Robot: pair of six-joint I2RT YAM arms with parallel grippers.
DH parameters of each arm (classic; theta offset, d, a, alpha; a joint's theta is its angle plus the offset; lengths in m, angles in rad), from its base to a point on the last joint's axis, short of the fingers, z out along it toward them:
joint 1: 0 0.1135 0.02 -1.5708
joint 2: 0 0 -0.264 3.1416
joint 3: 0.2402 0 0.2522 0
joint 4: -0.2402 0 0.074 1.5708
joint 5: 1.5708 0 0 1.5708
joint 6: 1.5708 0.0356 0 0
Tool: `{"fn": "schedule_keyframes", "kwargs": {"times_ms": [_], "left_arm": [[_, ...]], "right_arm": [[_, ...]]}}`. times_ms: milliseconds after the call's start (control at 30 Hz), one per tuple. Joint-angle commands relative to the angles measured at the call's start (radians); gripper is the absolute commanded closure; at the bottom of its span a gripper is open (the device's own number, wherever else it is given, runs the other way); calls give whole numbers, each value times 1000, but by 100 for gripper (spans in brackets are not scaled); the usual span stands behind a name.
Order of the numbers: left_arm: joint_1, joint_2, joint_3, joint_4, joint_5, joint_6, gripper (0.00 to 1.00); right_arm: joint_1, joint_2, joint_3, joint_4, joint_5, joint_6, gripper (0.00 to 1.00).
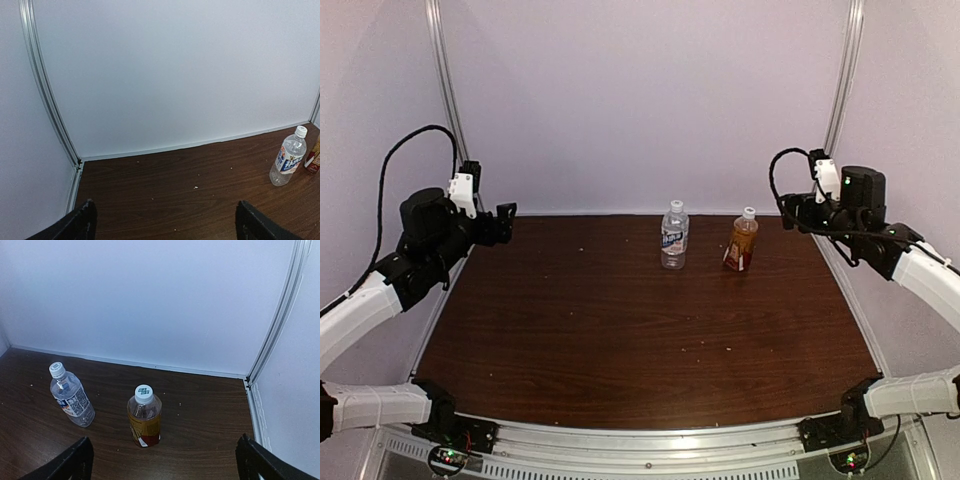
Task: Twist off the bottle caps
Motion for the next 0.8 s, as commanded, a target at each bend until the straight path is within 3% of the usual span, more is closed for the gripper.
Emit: {"fn": "schedule_keyframes", "kwargs": {"times_ms": [0,433,767], "left_arm": [[-5,2,3,33,-13,-9,2],[-5,25,31,-6,3,-26,2],[-5,38,35,-6,24,-32,2]], "right_arm": [[6,-8,52,-42,36,3,0],[7,137,256,-235,117,4,0],[6,363,408,-250,-3,-17,0]]}}
